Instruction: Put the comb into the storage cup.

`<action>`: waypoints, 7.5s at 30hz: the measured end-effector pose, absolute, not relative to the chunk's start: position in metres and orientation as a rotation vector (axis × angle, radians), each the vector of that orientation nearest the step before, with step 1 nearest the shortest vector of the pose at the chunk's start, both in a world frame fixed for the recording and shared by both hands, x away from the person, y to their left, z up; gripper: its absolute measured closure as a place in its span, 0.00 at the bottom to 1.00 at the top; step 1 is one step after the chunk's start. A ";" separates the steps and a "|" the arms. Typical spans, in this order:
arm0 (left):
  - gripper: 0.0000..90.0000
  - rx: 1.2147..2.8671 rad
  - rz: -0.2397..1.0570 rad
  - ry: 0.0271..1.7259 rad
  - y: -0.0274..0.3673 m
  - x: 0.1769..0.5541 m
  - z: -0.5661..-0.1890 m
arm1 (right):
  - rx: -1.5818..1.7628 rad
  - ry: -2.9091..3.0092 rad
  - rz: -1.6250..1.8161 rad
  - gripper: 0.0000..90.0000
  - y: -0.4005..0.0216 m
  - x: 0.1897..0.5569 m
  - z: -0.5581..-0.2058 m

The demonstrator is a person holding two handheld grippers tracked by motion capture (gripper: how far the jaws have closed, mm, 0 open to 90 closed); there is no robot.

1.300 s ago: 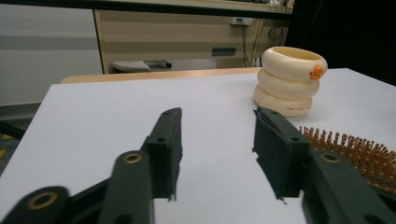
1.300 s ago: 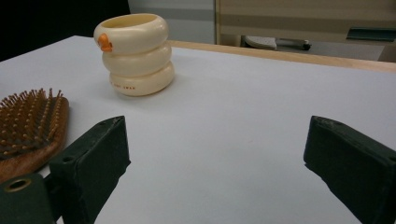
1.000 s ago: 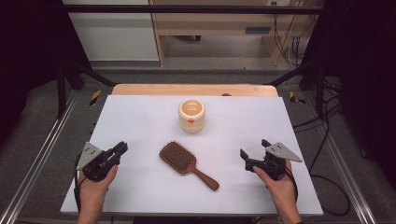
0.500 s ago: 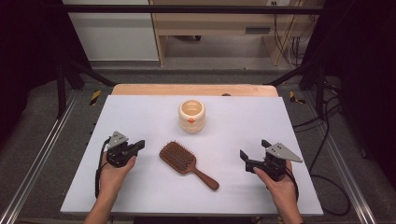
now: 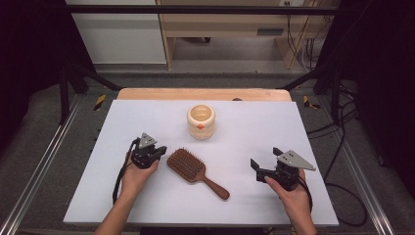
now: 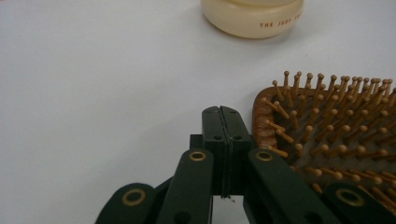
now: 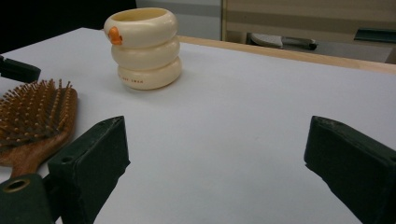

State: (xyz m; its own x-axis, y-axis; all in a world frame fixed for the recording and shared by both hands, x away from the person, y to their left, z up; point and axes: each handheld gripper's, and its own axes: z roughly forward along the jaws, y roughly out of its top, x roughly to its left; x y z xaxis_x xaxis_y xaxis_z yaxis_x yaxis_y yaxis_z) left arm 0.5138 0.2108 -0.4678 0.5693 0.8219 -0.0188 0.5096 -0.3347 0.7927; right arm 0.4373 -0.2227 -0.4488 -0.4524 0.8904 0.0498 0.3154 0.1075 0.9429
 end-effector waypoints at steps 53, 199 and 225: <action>1.00 2.118 0.392 0.941 0.154 0.476 -0.481 | 1.157 1.922 1.434 0.07 -0.215 0.431 -0.442; 0.05 1.563 0.816 1.034 0.279 0.419 -0.452 | 0.787 2.884 0.499 0.81 -0.098 0.451 -0.450; 0.05 1.473 0.789 1.062 0.289 0.404 -0.447 | 0.795 2.700 0.884 0.81 -0.117 0.450 -0.448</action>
State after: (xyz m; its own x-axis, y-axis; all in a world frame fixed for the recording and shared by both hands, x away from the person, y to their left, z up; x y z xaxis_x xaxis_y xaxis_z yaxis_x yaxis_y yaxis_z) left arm 0.4044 0.2895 -0.4472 0.3758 0.9234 -0.0779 0.1925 0.0045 0.9813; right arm 0.4498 -0.1166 -0.4476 -0.8378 0.5458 -0.0144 0.4316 0.6782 0.5948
